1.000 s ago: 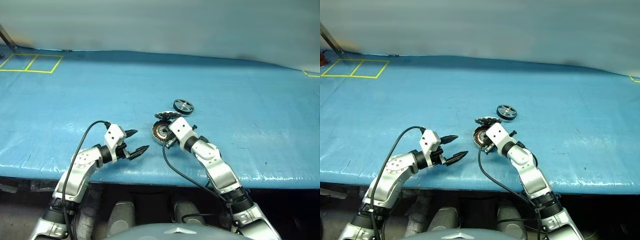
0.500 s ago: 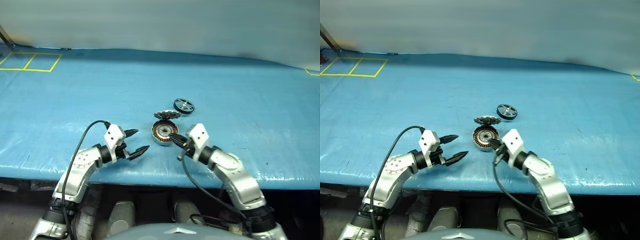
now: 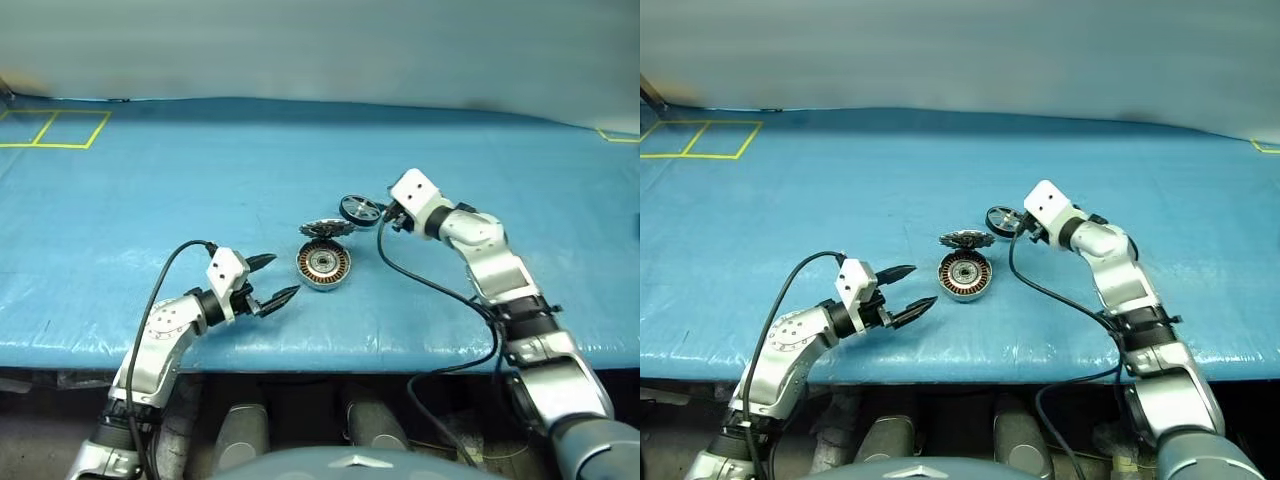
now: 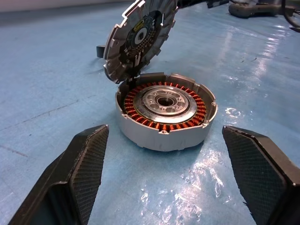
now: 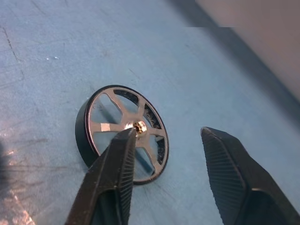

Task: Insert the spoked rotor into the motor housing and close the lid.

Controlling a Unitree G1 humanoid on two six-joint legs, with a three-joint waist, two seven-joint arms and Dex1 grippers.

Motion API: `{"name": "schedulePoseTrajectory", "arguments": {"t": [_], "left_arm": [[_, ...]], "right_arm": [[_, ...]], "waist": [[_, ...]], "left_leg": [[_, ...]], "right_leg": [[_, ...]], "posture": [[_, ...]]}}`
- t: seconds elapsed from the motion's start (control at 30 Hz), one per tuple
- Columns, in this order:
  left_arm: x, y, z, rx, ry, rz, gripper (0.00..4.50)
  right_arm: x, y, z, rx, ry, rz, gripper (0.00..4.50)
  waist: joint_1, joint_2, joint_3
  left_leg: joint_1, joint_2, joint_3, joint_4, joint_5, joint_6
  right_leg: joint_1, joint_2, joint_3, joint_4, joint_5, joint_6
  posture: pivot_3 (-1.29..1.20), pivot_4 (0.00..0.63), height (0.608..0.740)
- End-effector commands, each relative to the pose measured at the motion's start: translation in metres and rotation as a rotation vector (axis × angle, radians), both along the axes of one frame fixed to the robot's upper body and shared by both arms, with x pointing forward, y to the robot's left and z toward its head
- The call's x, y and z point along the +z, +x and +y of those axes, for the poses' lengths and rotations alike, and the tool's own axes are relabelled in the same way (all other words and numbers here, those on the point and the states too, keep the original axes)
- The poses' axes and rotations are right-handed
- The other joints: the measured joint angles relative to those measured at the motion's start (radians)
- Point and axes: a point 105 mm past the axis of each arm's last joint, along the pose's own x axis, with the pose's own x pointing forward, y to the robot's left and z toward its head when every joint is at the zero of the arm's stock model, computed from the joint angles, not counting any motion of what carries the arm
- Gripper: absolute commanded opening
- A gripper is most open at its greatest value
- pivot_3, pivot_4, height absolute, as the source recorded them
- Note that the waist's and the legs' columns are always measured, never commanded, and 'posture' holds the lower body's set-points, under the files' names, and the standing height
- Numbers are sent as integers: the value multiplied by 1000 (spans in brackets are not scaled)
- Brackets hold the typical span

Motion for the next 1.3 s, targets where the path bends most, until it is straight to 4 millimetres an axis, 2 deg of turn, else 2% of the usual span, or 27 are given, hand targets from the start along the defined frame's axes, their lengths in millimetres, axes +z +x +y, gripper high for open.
{"name": "schedulePoseTrajectory", "arguments": {"t": [0.03, 0.07, 0.17, 0.27, 0.57, 0.77, 1.03, 1.17, 1.3], "left_arm": [[11, -1, 2, 19, -6, -56, 4157], [11, -2, 3, 24, -4, -55, 4157], [9, -4, 4, 37, 1, -52, 4157], [8, -6, 4, 43, 0, -47, 4157], [3, -10, 4, 53, 10, -31, 4157], [2, -12, 2, 47, 18, -25, 4157], [2, -13, 4, 50, 24, -17, 4157], [3, -13, 3, 47, 24, -17, 4157], [3, -12, 2, 43, 21, -17, 4157]], "right_arm": [[16, 20, 7, 33, -62, -46, 3266], [17, 24, 8, 36, -77, -49, 3570], [22, 35, 12, 47, -108, -53, 3570], [19, 37, 15, 93, -152, -19, 3570], [17, 28, 21, 305, -359, 57, 3570], [8, 27, 24, 339, -444, 37, 3570], [7, 27, 19, 325, -433, 21, 3570], [-4, 23, 12, 351, -539, 26, 3570], [-14, 14, 16, 425, -595, 44, 3570]], "waist": [[-1, 0, 0], [0, 0, 0], [0, 0, 0], [0, 0, 0], [-4, 3, 2], [-5, 3, 2], [-5, 3, 2], [-4, 3, 2], [-4, 3, 2]], "left_leg": [[0, 0, 0, 0, 0, 0], [0, 0, 1, 0, 0, 0], [0, 0, 1, 0, 0, 1], [0, 0, 1, -1, -1, 1], [1, 0, 2, 0, -1, 1], [1, 0, 2, 0, 0, 1], [2, 0, 2, 0, 0, 1], [2, 0, 2, 0, 0, 1], [3, 0, 2, 0, 0, 1]], "right_leg": [[0, 0, 0, 0, 0, 0], [0, 0, 0, -1, 0, 0], [0, -1, 0, -1, 0, 0], [0, -1, 0, -1, 0, 0], [0, -1, 1, 0, 0, 0], [0, -1, 2, 0, 0, 0], [0, -1, 2, 1, 0, 0], [0, -1, 2, 1, 0, 0], [1, -1, 2, 1, 0, 0]], "posture": [[0, 150, 740], [0, 150, 740], [0, 150, 740], [0, 150, 740], [0, 150, 740], [0, 150, 740], [0, 150, 740], [0, 150, 740], [0, 150, 740]]}}
